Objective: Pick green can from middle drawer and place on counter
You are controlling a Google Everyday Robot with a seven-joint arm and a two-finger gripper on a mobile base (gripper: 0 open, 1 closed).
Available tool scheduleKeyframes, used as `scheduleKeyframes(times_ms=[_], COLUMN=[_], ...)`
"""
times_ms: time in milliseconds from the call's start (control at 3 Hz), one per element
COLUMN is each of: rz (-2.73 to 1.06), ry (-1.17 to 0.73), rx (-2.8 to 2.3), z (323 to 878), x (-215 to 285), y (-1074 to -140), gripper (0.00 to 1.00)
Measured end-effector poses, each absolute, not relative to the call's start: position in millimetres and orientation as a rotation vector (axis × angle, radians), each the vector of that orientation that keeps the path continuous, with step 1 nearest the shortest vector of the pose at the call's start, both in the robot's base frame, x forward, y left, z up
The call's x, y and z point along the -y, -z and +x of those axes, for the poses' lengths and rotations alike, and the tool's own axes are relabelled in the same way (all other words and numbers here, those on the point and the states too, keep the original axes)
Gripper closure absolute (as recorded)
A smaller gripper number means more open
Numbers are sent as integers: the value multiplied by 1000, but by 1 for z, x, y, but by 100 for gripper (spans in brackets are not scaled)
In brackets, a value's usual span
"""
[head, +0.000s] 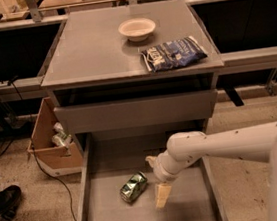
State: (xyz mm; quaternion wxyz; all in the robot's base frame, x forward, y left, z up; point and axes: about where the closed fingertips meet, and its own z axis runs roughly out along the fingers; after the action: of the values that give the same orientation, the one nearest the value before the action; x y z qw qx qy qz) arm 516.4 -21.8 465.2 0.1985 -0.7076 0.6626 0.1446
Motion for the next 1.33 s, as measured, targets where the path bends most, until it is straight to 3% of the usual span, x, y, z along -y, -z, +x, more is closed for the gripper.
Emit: scheduleKeyframes(times_ms=[1333], rz=[-1966], ry=[-423], rx=[-1846], z=[532], x=[-18], y=[-410], gripper=[0])
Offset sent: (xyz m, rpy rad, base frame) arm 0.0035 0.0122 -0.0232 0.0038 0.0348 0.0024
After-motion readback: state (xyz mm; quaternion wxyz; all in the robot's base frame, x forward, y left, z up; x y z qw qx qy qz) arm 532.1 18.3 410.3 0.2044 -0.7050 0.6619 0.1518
